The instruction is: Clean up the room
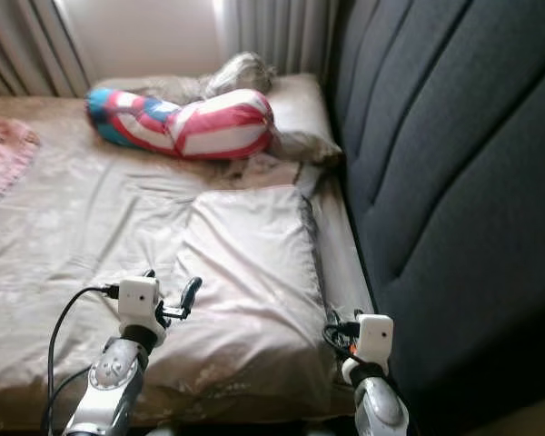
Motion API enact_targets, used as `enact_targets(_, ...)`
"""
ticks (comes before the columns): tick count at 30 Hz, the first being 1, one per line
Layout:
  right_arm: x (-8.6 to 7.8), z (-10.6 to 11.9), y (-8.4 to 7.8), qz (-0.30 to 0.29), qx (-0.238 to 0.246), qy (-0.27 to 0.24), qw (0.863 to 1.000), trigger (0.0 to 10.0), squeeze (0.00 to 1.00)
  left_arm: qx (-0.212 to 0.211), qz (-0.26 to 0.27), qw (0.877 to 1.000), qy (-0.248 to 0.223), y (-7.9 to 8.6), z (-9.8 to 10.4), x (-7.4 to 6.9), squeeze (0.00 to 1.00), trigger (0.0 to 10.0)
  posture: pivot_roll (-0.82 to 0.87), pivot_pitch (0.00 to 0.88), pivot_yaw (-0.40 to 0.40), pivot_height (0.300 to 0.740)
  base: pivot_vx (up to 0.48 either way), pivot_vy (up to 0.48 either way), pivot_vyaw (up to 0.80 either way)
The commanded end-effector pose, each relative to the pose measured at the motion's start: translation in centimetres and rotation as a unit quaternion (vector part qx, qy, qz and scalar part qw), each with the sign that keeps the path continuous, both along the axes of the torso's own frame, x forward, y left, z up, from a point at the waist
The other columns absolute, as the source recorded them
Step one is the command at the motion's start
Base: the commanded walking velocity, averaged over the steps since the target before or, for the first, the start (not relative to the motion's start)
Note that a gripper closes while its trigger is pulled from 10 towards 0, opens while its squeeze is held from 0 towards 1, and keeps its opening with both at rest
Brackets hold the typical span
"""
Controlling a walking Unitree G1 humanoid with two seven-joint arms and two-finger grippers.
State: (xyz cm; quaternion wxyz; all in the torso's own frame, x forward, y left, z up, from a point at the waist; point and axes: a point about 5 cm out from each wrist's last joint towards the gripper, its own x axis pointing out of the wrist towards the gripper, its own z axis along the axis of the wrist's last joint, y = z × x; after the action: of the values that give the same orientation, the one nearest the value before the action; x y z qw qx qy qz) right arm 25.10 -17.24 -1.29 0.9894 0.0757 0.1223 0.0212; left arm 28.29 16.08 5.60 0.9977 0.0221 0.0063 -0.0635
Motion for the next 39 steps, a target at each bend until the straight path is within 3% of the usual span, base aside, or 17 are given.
enact_targets(1, 0.1, 0.1, -0.2, -0.002, 0.000, -0.002, 1.000, 10.0, 0.00, 0.003, 0.000, 1.000, 0.012, 0.0, -0.4, 0.0, 0.00, 10.0, -0.11, 0.038, -0.034, 0.637, 0.000, 0.000, 0.00)
enact_targets(21, 0.3, 0.5, 0.5, 0.024, -0.011, -0.019, 0.999, 10.0, 0.00, 0.005, -0.002, 1.000, 0.020, 0.0, -0.5, 0.1, 0.00, 10.0, -0.10, 0.037, -0.031, 0.637, 0.000, 0.000, 0.00)
enact_targets(27, 0.3, 0.6, 0.9, 0.029, -0.008, -0.023, 0.999, 10.0, 0.00, 0.003, -0.001, 1.000, 0.019, 0.0, -0.4, 0.1, 0.00, 10.0, -0.10, 0.036, -0.031, 0.637, 0.000, 0.000, 0.76)
enact_targets(32, 0.3, 0.5, 1.0, 0.030, -0.002, -0.020, 0.999, 10.0, 0.00, 0.003, 0.000, 1.000, 0.018, 0.1, -0.4, 0.1, 0.00, 10.0, -0.10, 0.036, -0.030, 0.637, 0.000, 0.000, 0.00)
enact_targets(39, 0.1, 0.3, 0.7, 0.026, -0.001, -0.013, 1.000, 10.0, 0.00, 0.004, -0.002, 1.000, 0.016, 0.1, -0.3, 0.2, 0.00, 10.0, -0.10, 0.034, -0.029, 0.637, 0.254, 0.000, 0.00)
